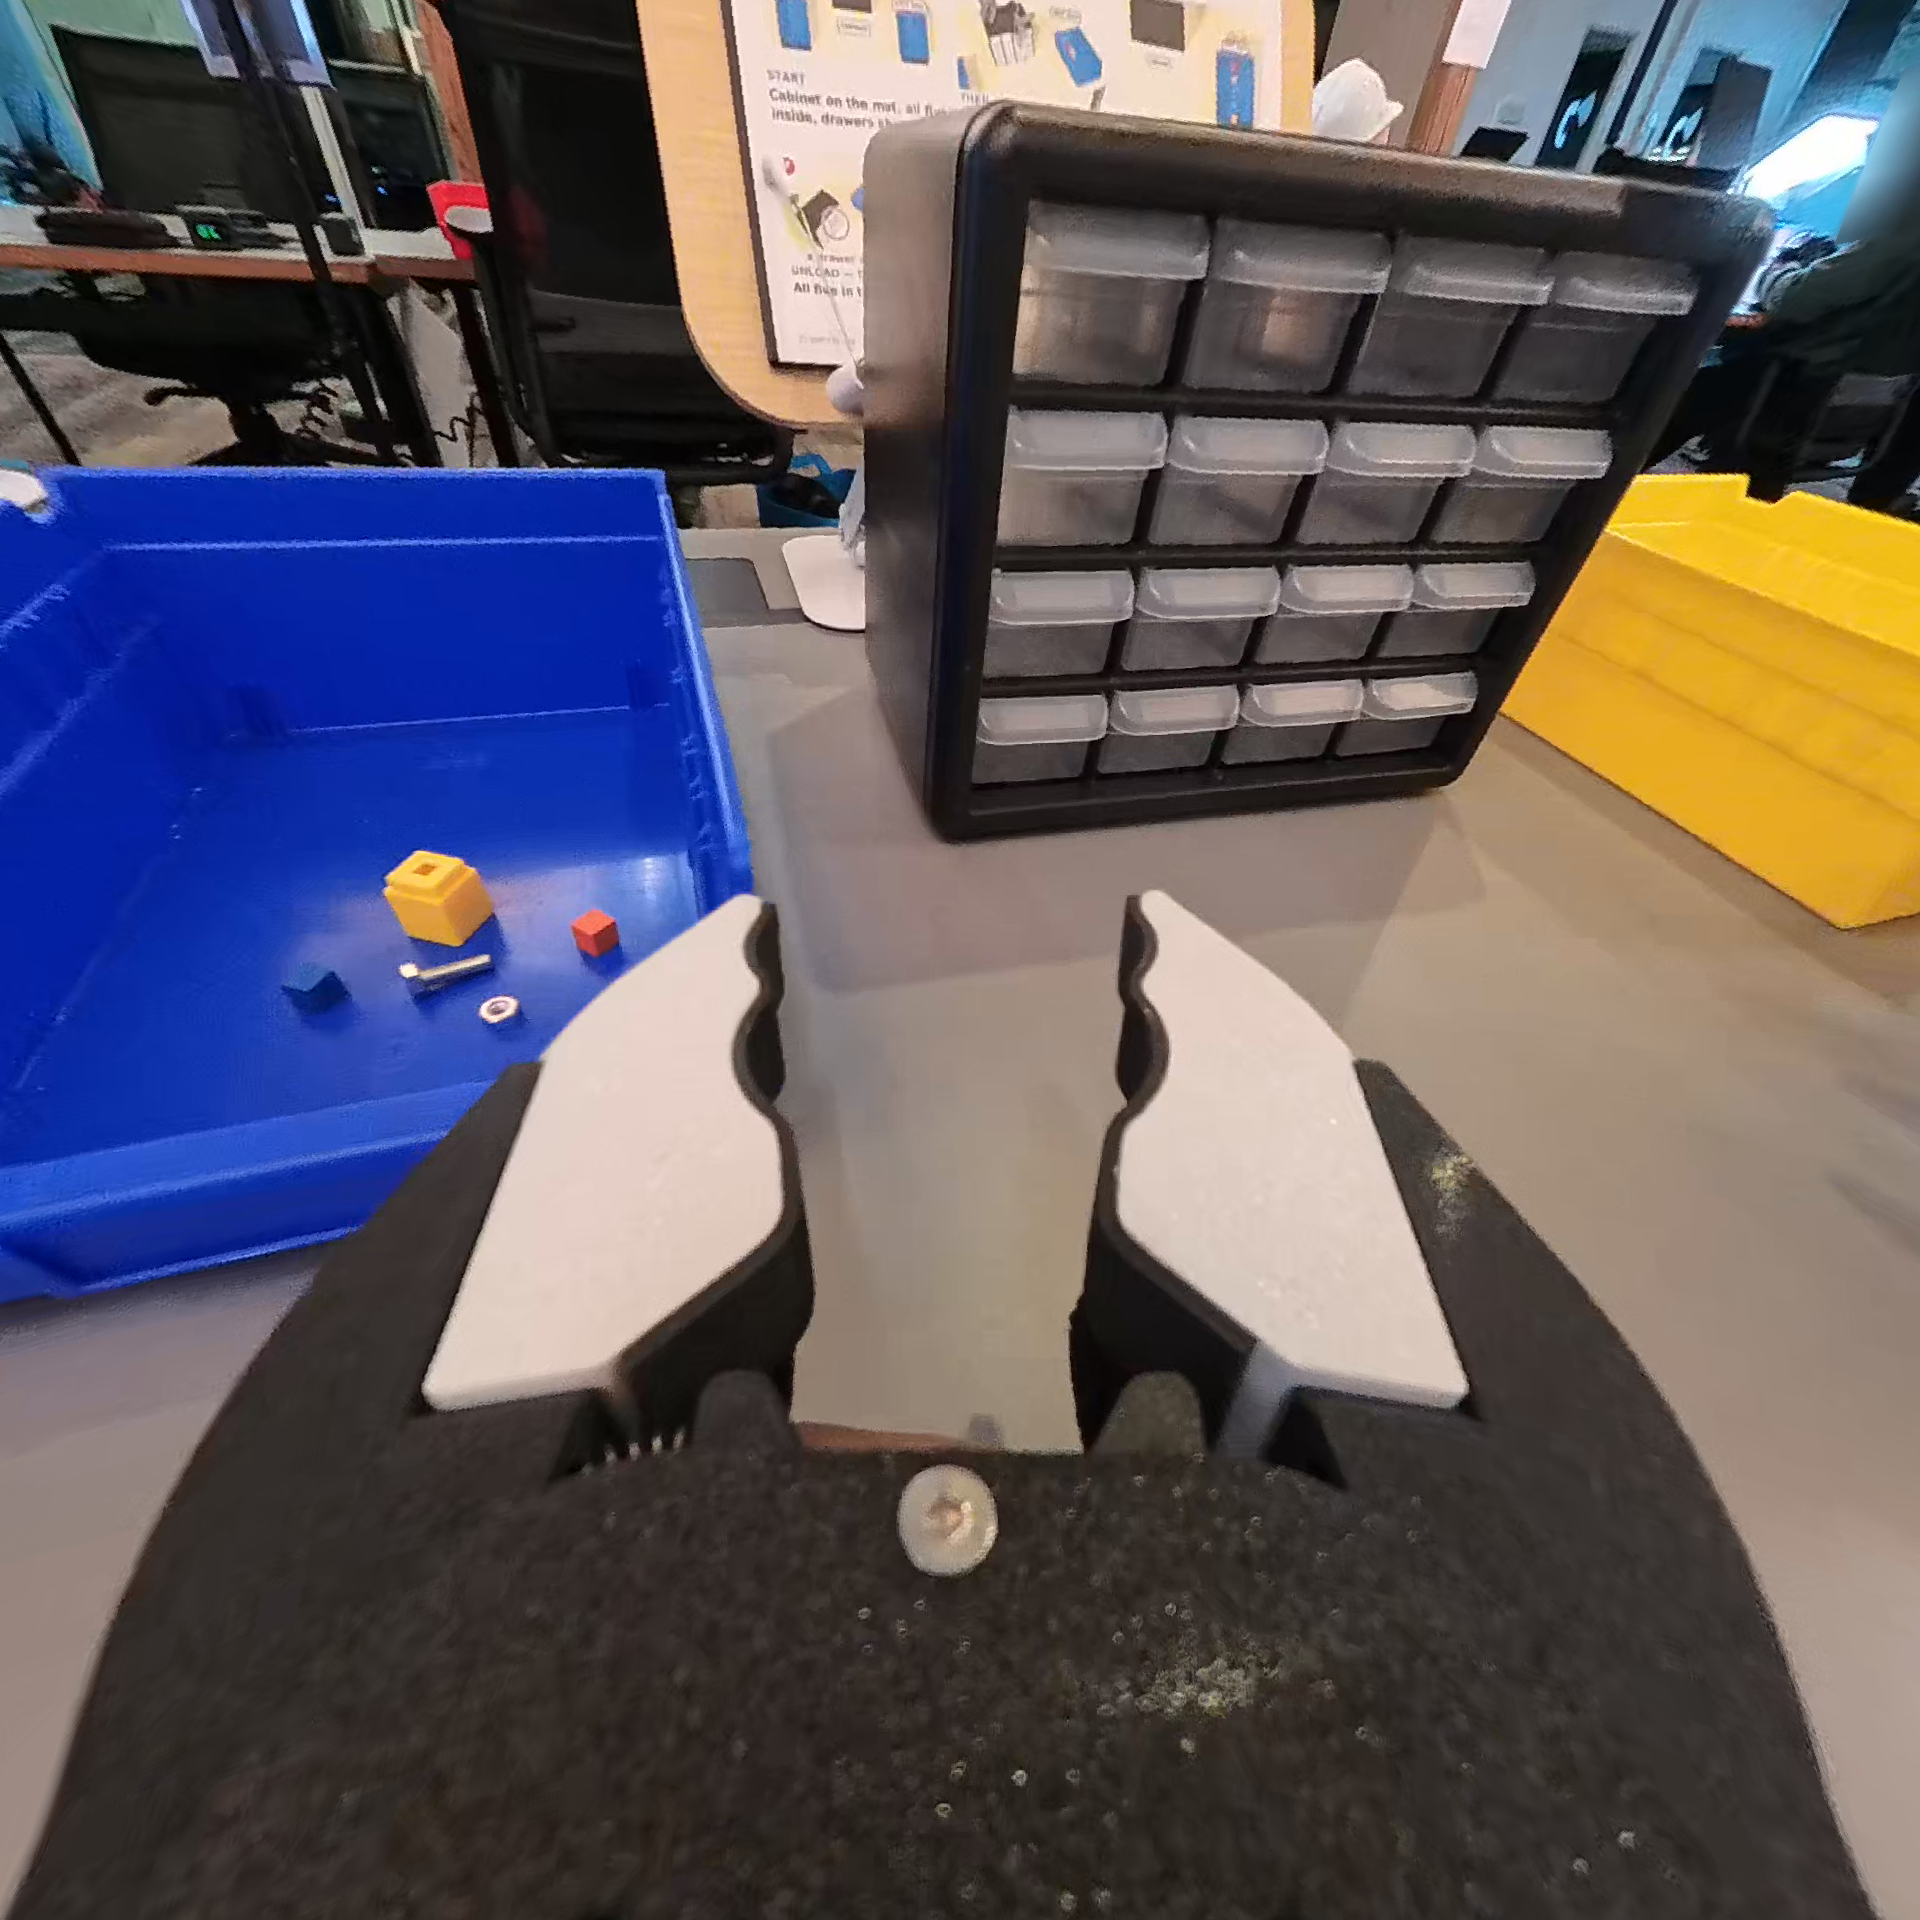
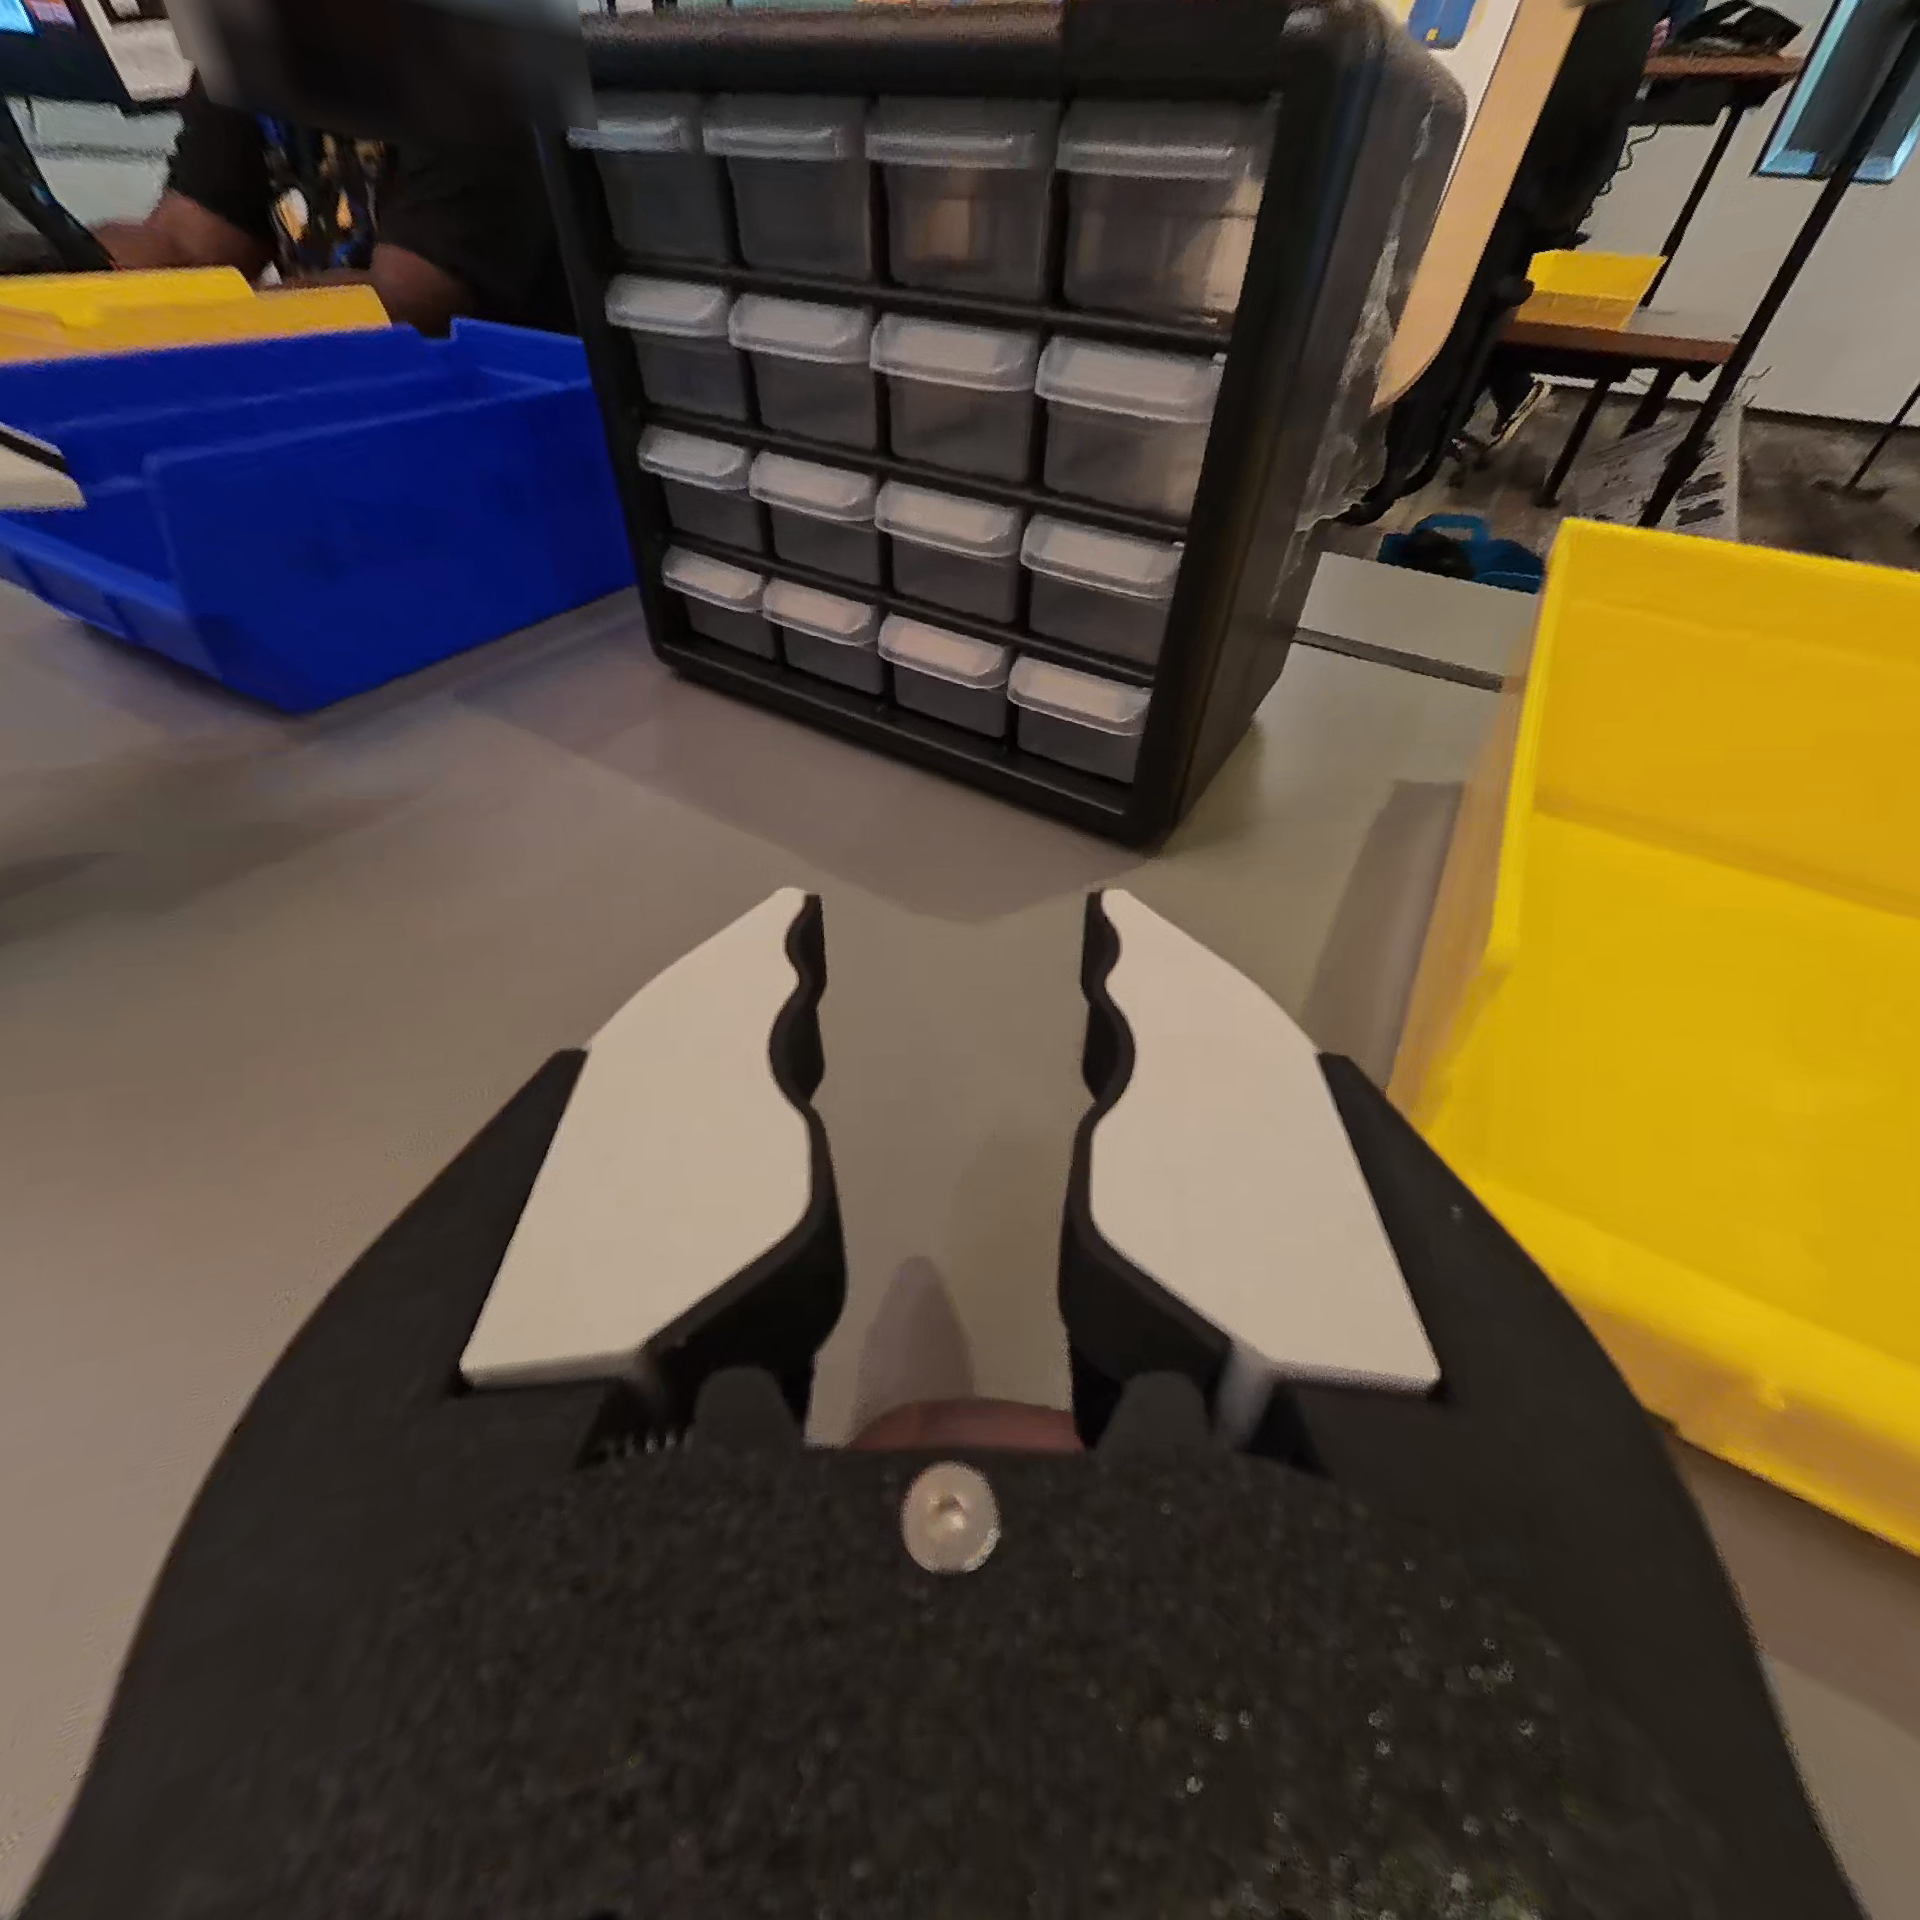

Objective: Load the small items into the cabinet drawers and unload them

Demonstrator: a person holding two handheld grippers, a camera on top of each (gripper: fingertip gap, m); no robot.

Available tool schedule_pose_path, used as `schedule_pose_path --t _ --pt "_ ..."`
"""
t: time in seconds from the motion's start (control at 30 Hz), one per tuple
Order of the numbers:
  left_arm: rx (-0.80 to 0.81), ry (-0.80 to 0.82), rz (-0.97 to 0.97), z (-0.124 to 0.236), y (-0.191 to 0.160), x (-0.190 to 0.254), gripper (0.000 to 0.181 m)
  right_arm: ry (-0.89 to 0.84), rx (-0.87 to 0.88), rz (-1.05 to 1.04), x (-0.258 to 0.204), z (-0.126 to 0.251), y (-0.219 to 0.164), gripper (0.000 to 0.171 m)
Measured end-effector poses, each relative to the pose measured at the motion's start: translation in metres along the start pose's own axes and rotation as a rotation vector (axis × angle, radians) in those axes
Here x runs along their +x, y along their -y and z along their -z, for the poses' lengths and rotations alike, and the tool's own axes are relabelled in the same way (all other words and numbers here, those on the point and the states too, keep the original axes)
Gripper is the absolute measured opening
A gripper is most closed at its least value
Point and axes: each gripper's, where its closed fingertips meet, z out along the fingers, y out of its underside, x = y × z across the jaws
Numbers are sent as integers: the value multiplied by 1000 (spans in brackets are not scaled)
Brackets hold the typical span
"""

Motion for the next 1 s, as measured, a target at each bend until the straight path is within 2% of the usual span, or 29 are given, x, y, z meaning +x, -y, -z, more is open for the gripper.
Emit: schedule_pose_path --t 0.27,0.6,1.0 --pt "-61 -3 -21 -5 -14 4 60 -12 -2 29 3 -10 1 45" --pt "-62 0 -16 0 -13 5 60 34 3 56 -14 -8 2 44" --pt "-91 9 -22 4 -21 3 60 45 19 58 -14 -13 6 43"
